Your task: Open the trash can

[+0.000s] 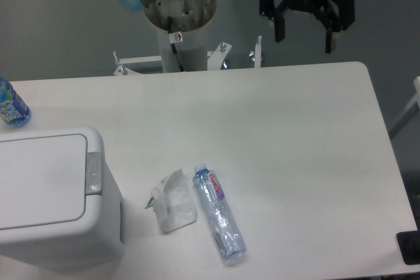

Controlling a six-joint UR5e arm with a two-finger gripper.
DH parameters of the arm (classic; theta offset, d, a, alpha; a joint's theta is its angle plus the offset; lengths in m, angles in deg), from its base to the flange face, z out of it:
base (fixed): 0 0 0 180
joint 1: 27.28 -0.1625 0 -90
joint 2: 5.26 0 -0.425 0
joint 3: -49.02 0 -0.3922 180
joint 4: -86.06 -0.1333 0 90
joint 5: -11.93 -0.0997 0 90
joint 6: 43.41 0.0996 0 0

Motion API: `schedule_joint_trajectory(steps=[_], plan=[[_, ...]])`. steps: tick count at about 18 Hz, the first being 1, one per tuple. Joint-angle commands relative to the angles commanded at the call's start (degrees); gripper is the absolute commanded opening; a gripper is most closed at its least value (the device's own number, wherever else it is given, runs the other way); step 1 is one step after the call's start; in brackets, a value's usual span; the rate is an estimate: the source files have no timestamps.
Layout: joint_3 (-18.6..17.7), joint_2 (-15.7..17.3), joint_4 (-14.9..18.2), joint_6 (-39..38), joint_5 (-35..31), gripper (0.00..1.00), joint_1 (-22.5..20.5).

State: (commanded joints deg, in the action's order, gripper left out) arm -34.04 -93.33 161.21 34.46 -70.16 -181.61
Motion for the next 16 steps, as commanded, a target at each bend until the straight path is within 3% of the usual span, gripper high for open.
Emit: schedule_joint_trajectory(steps=[5, 8, 12, 16], plan=[[0.17, -0.61, -0.09, -3.66, 1.4, 1.0, 0.78], [-0.96, -0.62, -3.67, -20.69, 7.89, 1.0, 1.85], [-1.32, -2.63, -8.16, -42.05, 8.53, 1.0, 6.93], [-0.79, -6.32, -10.02, -49.74, 8.7, 1.0, 15.45]])
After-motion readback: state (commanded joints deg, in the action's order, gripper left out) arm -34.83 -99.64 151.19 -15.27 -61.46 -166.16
